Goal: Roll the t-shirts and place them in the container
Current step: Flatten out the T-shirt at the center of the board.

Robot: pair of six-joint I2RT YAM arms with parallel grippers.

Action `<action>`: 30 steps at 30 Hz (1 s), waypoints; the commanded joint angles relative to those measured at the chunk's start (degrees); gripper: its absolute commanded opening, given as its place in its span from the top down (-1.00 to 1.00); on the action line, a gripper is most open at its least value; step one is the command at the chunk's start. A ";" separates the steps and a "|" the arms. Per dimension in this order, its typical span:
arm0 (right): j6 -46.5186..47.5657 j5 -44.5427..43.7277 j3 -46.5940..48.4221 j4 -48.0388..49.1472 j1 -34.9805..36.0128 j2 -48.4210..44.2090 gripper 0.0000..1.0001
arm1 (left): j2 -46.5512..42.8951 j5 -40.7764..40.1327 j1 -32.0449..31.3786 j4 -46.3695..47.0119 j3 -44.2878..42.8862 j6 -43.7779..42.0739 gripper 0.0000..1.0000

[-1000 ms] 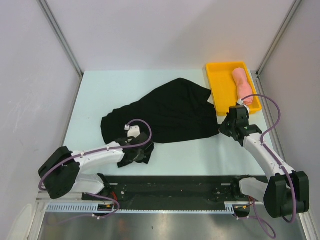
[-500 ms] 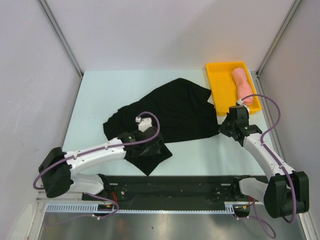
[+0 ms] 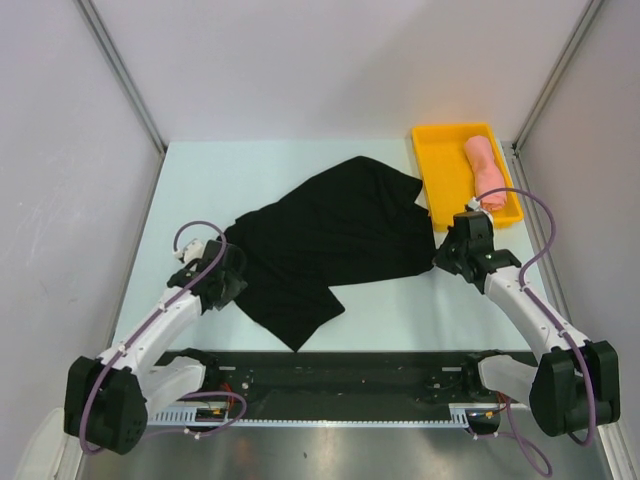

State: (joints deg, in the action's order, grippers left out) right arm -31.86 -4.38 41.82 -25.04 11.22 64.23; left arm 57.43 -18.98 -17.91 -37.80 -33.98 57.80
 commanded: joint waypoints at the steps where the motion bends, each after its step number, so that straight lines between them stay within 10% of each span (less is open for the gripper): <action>1: 0.39 0.43 2.12 0.78 1.08 0.37 1.00 | 1.19 4.99 3.49 5.18 2.50 -1.73 -0.01; 16: 0.30 0.34 2.12 0.60 2.49 0.20 1.00 | 10.94 2.11 4.38 10.64 2.07 -2.25 -0.11; 20: 0.30 0.51 2.12 0.60 2.66 0.11 1.00 | 12.79 0.27 4.38 11.17 1.63 -2.43 0.16; 24: 0.13 1.48 2.21 0.95 2.75 -0.85 1.00 | 11.92 -2.28 4.38 7.42 -2.04 -3.92 1.00; 30: -1.54 2.19 6.33 -1.59 2.58 -6.81 1.00 | -3.00 -7.64 4.38 -1.12 -12.85 -12.44 1.00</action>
State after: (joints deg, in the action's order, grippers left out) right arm -32.14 -3.03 42.54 -26.13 13.72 63.13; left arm 64.99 -20.38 -13.96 -34.06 -37.06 52.10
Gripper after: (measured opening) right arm 0.010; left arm 0.013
